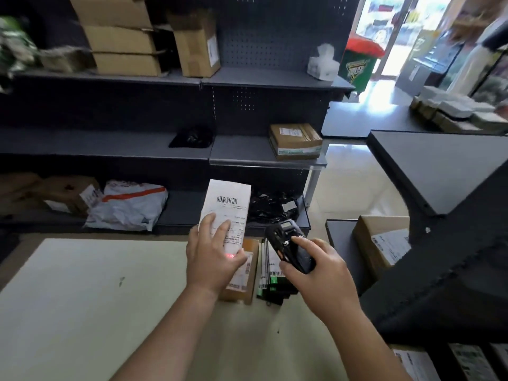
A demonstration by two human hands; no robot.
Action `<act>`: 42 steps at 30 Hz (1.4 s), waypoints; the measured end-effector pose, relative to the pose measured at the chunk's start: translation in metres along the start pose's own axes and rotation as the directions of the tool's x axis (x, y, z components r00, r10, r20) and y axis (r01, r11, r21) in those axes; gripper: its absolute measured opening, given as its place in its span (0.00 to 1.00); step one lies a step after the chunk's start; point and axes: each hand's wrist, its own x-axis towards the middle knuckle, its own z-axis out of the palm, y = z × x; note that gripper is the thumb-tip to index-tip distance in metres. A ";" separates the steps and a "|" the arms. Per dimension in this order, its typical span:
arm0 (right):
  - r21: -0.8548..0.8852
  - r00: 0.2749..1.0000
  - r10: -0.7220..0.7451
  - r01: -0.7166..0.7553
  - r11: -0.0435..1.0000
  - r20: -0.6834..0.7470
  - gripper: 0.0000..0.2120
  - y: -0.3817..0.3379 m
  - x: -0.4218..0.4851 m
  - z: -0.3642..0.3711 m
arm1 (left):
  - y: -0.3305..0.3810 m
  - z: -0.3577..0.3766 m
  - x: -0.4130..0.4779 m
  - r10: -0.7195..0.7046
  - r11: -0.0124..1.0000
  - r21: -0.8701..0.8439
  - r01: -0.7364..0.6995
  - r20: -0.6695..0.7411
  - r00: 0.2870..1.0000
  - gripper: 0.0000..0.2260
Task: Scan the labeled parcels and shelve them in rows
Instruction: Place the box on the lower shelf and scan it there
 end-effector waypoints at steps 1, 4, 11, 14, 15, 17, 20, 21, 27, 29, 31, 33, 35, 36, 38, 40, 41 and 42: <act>0.000 0.999 -0.023 0.023 1.000 -0.023 0.25 -0.011 0.002 -0.010 | 0.009 -0.016 0.005 0.018 1.000 -0.015 -0.019 -0.022 1.000 0.33; 0.008 0.994 -0.078 0.079 0.997 -0.079 0.26 -0.042 0.007 -0.040 | 0.032 -0.062 0.019 0.071 0.996 -0.044 -0.075 -0.087 0.994 0.32; 0.031 0.954 -0.207 0.219 0.975 -0.219 0.26 -0.098 0.012 -0.096 | 0.079 -0.138 0.045 0.164 0.971 -0.127 -0.205 -0.272 0.948 0.31; 0.026 0.942 -0.233 0.246 0.969 -0.241 0.26 -0.110 0.012 -0.107 | 0.091 -0.156 0.050 0.188 0.962 -0.126 -0.241 -0.330 0.925 0.31; 0.020 0.940 -0.240 0.253 0.967 -0.244 0.26 -0.112 0.011 -0.109 | 0.093 -0.161 0.051 0.191 0.961 -0.127 -0.247 -0.343 0.920 0.31; 0.009 0.936 -0.251 0.261 0.965 -0.246 0.26 -0.117 0.008 -0.114 | 0.097 -0.166 0.052 0.196 0.959 -0.123 -0.255 -0.364 0.911 0.30; 0.016 0.936 -0.257 0.269 0.963 -0.242 0.26 -0.123 0.004 -0.120 | 0.096 -0.167 0.052 0.205 0.959 -0.103 -0.264 -0.388 0.898 0.30; 0.015 0.934 -0.262 0.274 0.962 -0.242 0.26 -0.125 0.003 -0.122 | 0.094 -0.166 0.052 0.204 0.960 -0.098 -0.262 -0.395 0.896 0.30; 0.006 0.948 -0.284 0.288 0.958 -0.144 0.25 -0.137 -0.007 -0.134 | 0.083 -0.158 0.046 0.202 0.969 -0.046 -0.243 -0.422 0.884 0.30; -0.008 0.955 -0.280 0.281 0.960 -0.094 0.26 -0.140 -0.011 -0.136 | 0.080 -0.157 0.045 0.203 0.971 -0.024 -0.236 -0.428 0.881 0.29; -0.027 0.958 -0.283 0.282 0.959 -0.056 0.26 -0.143 -0.014 -0.139 | 0.078 -0.156 0.045 0.205 0.973 -0.007 -0.230 -0.428 0.881 0.29; -0.058 0.957 -0.289 0.287 0.956 -0.035 0.26 -0.145 -0.017 -0.142 | 0.076 -0.155 0.044 0.218 0.972 0.016 -0.235 -0.431 0.875 0.28; -0.089 0.954 -0.300 0.297 0.951 -0.024 0.26 -0.147 -0.019 -0.146 | 0.073 -0.154 0.042 0.232 0.970 0.039 -0.238 -0.426 0.874 0.28; -0.108 0.952 -0.306 0.303 0.947 -0.017 0.26 -0.148 -0.020 -0.148 | 0.072 -0.153 0.042 0.235 0.970 0.048 -0.237 -0.419 0.877 0.29; -0.152 0.948 -0.318 0.315 0.937 0.002 0.26 -0.149 -0.023 -0.151 | 0.071 -0.154 0.040 0.237 0.971 0.066 -0.230 -0.408 0.882 0.29; -0.188 0.945 -0.326 0.323 0.927 0.017 0.26 -0.150 -0.025 -0.154 | 0.072 -0.155 0.037 0.239 0.971 0.082 -0.226 -0.407 0.882 0.29; -0.199 0.944 -0.329 0.327 0.924 0.024 0.26 -0.150 -0.027 -0.155 | 0.072 -0.156 0.035 0.239 0.971 0.087 -0.223 -0.405 0.883 0.29; -0.206 0.942 -0.333 0.332 0.921 0.030 0.26 -0.150 -0.028 -0.156 | 0.072 -0.157 0.032 0.238 0.971 0.090 -0.220 -0.403 0.884 0.29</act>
